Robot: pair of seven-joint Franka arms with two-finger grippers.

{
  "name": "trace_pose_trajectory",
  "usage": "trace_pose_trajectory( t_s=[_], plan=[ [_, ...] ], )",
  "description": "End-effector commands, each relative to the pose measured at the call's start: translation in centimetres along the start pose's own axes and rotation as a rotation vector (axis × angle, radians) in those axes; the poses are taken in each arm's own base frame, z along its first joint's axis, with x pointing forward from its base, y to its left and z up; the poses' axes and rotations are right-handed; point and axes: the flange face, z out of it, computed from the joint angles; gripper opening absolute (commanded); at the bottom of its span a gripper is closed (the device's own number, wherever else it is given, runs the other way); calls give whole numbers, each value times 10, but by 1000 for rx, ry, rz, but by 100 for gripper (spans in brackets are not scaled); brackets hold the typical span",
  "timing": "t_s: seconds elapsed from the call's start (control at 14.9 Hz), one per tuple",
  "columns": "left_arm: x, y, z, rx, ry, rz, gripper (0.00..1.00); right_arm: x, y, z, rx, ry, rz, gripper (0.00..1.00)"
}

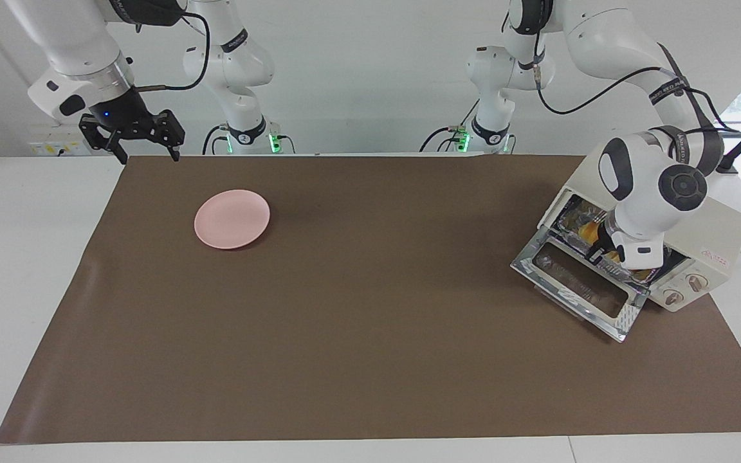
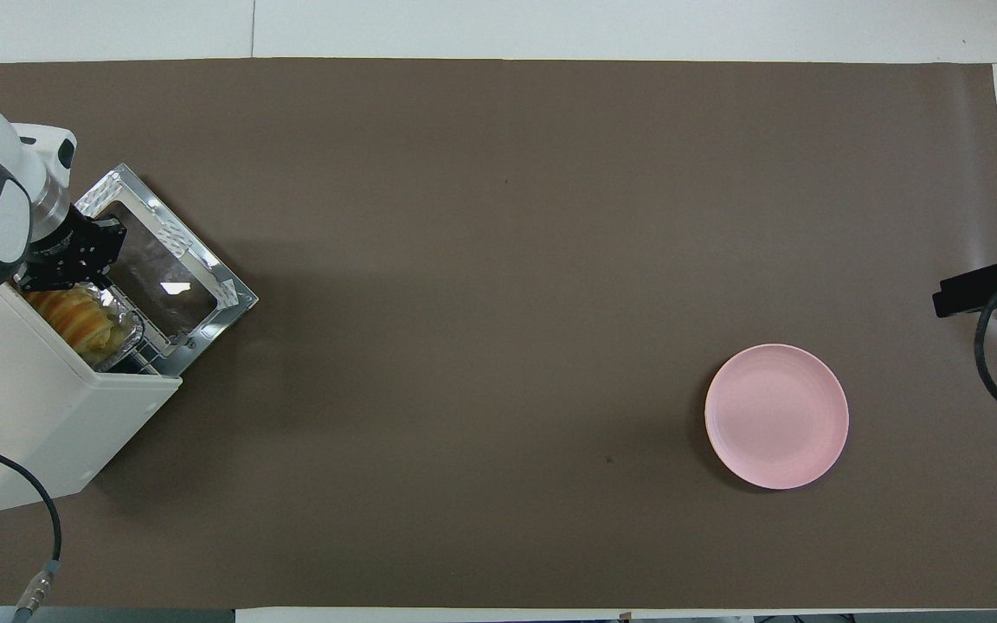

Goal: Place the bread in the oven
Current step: 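Release the foil tray inside the oven and raise the left gripper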

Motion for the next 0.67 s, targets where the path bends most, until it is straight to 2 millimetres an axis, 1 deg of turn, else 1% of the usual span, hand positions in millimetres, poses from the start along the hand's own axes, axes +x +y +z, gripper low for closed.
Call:
trace_pose_trajectory(
  t_s=[0.0, 0.07, 0.2, 0.27, 0.4, 0.47, 0.54, 0.61],
  plan=[
    [3, -17, -2, -21, 35, 49, 32, -6, 2, -1, 12, 2, -10, 100],
    [5, -17, -2, -26, 43, 49, 99, -6, 2, -1, 12, 2, -10, 100],
    [8, -14, -6, -40, 68, 50, 100, -6, 1, -1, 12, 2, -12, 100],
    [7, -7, -8, -49, 86, 61, 100, -6, 1, -1, 12, 3, -12, 100],
    [7, -1, -15, -51, 116, 95, 100, -7, 2, -1, 12, 3, -10, 100],
    [3, 7, -22, -39, 144, 140, 100, -7, 2, -1, 12, 3, -10, 100],
    [-1, 18, -35, -23, 193, 198, 100, -7, 2, -1, 12, 3, -10, 100],
    [-1, 20, -51, -21, 222, 219, 100, -7, 2, -1, 12, 3, -10, 100]
  ],
)
